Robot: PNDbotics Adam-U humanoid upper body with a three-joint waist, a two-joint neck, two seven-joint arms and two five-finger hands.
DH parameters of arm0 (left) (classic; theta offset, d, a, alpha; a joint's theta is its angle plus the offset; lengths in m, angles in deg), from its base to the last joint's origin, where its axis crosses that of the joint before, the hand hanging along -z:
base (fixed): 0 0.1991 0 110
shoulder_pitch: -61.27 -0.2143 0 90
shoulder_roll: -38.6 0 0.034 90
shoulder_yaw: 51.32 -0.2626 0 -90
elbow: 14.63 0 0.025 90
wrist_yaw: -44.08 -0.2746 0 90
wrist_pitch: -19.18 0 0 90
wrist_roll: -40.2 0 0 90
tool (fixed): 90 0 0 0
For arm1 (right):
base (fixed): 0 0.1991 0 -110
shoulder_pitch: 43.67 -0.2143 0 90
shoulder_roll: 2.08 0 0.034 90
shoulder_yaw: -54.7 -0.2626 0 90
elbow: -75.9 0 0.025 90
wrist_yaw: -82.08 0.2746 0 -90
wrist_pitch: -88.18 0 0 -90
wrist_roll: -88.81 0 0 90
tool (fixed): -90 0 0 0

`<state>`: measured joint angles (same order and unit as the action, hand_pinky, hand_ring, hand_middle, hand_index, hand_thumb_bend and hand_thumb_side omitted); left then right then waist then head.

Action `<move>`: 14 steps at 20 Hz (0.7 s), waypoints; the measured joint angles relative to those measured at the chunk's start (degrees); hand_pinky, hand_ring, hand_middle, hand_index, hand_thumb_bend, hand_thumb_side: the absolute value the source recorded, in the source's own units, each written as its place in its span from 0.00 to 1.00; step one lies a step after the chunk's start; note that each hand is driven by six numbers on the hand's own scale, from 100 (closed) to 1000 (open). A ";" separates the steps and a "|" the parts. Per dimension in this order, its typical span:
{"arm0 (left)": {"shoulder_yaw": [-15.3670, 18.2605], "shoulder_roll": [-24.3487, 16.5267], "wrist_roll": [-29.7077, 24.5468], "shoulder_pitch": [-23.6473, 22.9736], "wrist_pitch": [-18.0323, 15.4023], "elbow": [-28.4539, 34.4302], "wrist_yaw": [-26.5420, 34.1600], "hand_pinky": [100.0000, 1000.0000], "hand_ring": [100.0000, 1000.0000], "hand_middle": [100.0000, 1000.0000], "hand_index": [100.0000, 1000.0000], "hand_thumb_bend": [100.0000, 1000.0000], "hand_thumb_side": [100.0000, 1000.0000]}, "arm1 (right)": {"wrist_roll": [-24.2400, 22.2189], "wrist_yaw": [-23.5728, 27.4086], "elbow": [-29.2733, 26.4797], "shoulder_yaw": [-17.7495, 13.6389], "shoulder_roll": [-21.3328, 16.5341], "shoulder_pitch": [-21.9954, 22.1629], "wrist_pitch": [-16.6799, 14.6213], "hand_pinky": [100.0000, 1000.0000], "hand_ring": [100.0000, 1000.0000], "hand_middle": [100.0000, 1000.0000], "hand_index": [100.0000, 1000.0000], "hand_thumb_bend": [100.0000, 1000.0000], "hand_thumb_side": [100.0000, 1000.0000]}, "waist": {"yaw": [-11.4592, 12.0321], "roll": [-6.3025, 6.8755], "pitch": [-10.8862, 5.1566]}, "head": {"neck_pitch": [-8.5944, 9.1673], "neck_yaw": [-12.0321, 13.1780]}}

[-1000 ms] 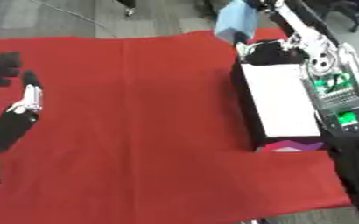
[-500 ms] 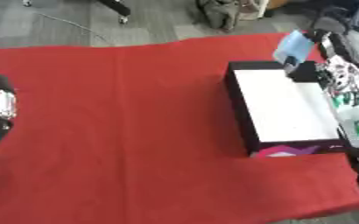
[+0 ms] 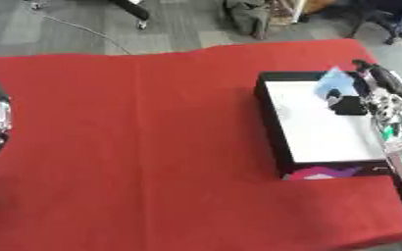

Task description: Pick up the objects with one hand, pass them to the other hand, and then place them into the box on the other side of the table.

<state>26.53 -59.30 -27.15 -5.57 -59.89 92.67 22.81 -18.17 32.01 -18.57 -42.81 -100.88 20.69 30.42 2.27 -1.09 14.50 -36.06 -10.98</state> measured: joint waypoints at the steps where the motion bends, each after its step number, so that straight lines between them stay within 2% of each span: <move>1: 0.02 0.00 0.06 -0.01 0.04 0.05 0.00 0.71 0.69 0.69 0.82 0.01 0.59 | -0.42 -0.44 0.00 -0.22 0.00 0.01 -0.40 1.00 1.00 1.00 1.00 0.00 0.17 | 0.01 0.00 0.00 | 0.00 0.05; 2: 0.04 0.00 0.14 -0.02 0.11 0.11 0.00 0.71 0.70 0.69 0.82 0.01 0.59 | -0.70 -0.78 -0.02 -0.37 0.00 0.01 -0.72 1.00 1.00 1.00 1.00 0.00 0.13 | 0.01 0.00 0.00 | 0.00 0.09; 6: 0.31 0.00 0.30 -0.10 0.24 0.23 0.02 0.71 0.69 0.68 0.81 0.01 0.59 | -0.78 -1.09 -0.95 -1.04 0.04 0.10 -1.25 0.99 1.00 0.99 1.00 0.00 0.06 | 0.01 0.02 0.00 | 0.00 0.30; 7: 0.36 0.00 0.34 -0.14 0.28 0.24 0.02 0.71 0.69 0.68 0.81 0.01 0.59 | -0.33 -0.75 -1.50 -1.22 0.12 0.11 -1.13 0.98 1.00 0.98 1.00 0.00 0.10 | 0.01 0.06 0.00 | 0.00 0.39; 8: 0.40 -0.01 0.40 -0.20 0.35 0.24 0.02 0.71 0.69 0.68 0.81 0.00 0.59 | 0.47 0.23 -2.42 -1.29 0.29 0.11 -0.89 0.97 1.00 0.95 1.00 0.00 0.28 | 0.00 0.13 0.00 | -0.01 0.58; 9: 0.52 -0.01 0.42 -0.26 0.41 0.24 0.02 0.70 0.69 0.67 0.81 0.00 0.59 | 1.75 2.08 -3.64 -1.30 0.53 0.11 -0.67 0.97 1.00 0.95 1.00 0.00 0.38 | 0.00 0.24 0.00 | -0.01 0.80; 12: 1.22 -0.37 -0.33 -0.27 1.32 0.23 -0.17 0.70 0.69 0.67 0.81 0.00 0.61 | 7.94 12.86 -8.29 -1.03 1.48 0.24 -0.98 0.98 1.00 0.96 1.00 0.00 0.51 | 0.04 0.41 0.00 | -0.06 1.36; 14: 1.90 -0.96 -2.06 -0.27 2.99 0.22 -0.10 0.71 0.69 0.67 0.81 0.00 0.63 | 12.29 22.07 -11.00 -0.15 1.92 0.50 -2.99 0.99 1.00 0.98 1.00 0.00 0.57 | 0.23 0.58 0.00 | -0.09 1.71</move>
<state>28.44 -60.27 -29.20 -5.84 -56.91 92.89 22.71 -5.88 54.08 -29.57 -42.96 -98.96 21.20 27.42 2.50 -0.51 14.50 -36.14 -9.27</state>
